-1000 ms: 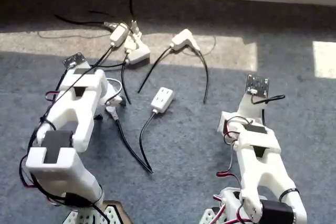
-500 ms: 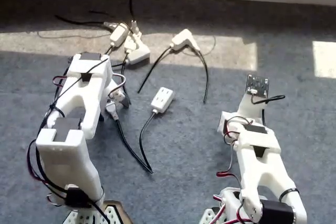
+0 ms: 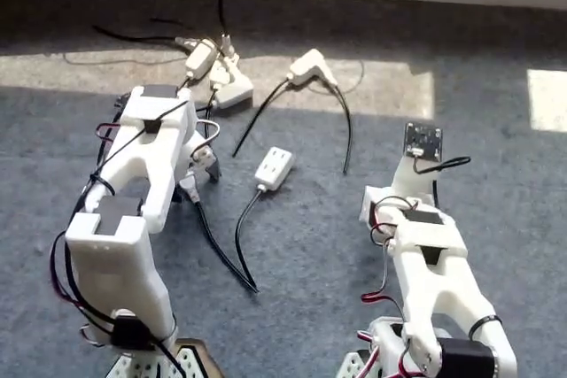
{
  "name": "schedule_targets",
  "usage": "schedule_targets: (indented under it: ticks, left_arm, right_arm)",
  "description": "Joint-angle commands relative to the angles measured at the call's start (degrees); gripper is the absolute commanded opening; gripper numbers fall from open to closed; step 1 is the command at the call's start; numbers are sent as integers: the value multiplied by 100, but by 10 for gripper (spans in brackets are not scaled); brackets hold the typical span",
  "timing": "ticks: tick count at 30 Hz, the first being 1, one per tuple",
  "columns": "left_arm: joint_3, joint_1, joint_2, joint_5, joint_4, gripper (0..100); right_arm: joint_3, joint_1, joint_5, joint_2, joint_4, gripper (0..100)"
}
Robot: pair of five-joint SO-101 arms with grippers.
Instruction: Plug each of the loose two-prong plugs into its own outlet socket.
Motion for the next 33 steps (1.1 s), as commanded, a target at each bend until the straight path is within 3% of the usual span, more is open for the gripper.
schedule_targets:
  ticks: [1, 8, 13, 33]
  left_arm:
    - [-382, 277, -119, 18, 9, 301]
    - [-725, 541, -119, 18, -18, 301]
    - [-699, 514, -119, 18, -466, 301]
    - [-875, 532, -101, 343, -633, 301]
  right_arm:
    - [-22, -48, -18, -154, -84, 210]
    - [-22, -48, -18, -145, -84, 210]
    - [-22, -48, -18, -145, -84, 210]
    - [-22, -48, -18, -145, -92, 210]
